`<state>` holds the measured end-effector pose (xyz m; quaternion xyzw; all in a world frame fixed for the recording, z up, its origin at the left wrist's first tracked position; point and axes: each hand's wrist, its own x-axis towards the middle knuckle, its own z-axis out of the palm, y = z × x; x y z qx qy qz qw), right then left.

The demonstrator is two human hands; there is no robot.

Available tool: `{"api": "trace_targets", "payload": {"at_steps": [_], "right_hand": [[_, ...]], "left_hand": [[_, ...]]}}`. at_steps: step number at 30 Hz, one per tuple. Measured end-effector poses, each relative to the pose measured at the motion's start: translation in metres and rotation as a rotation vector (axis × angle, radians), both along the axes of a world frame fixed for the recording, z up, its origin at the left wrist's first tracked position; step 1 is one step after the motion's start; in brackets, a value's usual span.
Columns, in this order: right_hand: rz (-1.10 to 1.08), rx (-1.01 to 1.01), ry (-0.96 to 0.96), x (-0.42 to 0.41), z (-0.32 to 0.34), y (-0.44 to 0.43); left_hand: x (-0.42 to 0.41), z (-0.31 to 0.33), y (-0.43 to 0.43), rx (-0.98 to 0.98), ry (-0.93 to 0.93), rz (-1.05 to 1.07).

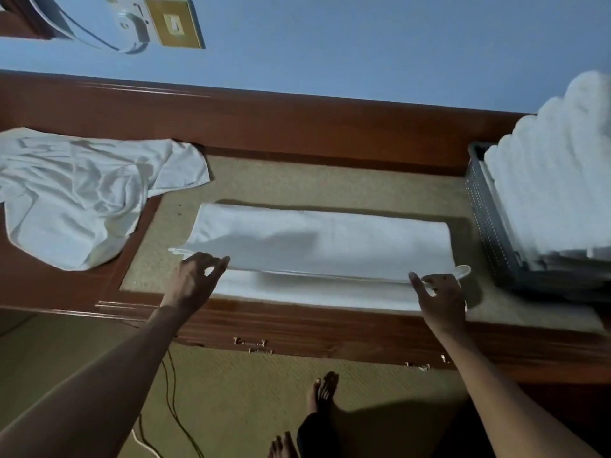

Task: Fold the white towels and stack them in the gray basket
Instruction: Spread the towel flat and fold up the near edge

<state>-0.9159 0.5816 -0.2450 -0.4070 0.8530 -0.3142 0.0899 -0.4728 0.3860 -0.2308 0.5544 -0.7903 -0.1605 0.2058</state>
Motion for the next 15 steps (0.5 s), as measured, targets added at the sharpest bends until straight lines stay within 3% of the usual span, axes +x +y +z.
{"api": "trace_targets", "payload": {"at_steps": [10, 15], "right_hand": [[0.011, 0.146, -0.050, 0.000, -0.036, 0.020], [0.010, 0.277, 0.067, 0.009, -0.032, 0.024]], "left_hand": [[0.009, -0.029, 0.021, 0.176, -0.061, -0.025], [0.004, -0.023, 0.033, 0.019, -0.337, 0.084]]}}
